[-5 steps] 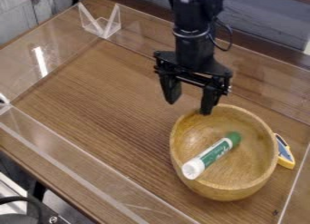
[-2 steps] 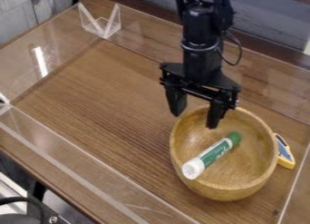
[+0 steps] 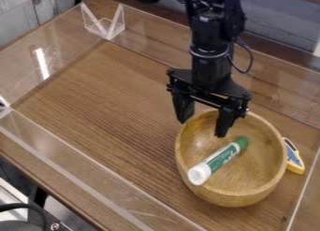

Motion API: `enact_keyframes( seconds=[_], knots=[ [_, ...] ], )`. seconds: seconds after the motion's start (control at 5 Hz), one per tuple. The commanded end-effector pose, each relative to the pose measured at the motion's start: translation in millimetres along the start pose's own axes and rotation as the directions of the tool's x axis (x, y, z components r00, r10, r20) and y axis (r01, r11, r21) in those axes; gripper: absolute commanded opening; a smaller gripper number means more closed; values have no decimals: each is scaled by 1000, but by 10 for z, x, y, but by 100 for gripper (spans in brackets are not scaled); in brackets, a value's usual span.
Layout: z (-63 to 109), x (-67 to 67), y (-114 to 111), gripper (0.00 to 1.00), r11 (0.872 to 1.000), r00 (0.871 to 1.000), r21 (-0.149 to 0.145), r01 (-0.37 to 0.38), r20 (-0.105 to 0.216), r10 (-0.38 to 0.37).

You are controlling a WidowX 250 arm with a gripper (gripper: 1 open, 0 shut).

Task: Remove the green marker from inside the brown bowl and put it on the table

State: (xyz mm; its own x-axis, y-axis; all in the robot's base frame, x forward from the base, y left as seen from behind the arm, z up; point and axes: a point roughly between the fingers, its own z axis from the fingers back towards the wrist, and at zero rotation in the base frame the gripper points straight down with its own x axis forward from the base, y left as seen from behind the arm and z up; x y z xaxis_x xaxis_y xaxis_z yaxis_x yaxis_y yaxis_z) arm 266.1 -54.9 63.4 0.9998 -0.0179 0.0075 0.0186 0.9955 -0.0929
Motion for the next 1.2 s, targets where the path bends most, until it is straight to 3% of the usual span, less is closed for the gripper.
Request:
enact_keyframes(
  seconds=[0.0,1.0],
  knots=[
    [94,22,-75,100,1000,999,-4,15,39,-14],
    [34,-74,-291,100,1000,999,-5,30,35,-30]
  ],
)
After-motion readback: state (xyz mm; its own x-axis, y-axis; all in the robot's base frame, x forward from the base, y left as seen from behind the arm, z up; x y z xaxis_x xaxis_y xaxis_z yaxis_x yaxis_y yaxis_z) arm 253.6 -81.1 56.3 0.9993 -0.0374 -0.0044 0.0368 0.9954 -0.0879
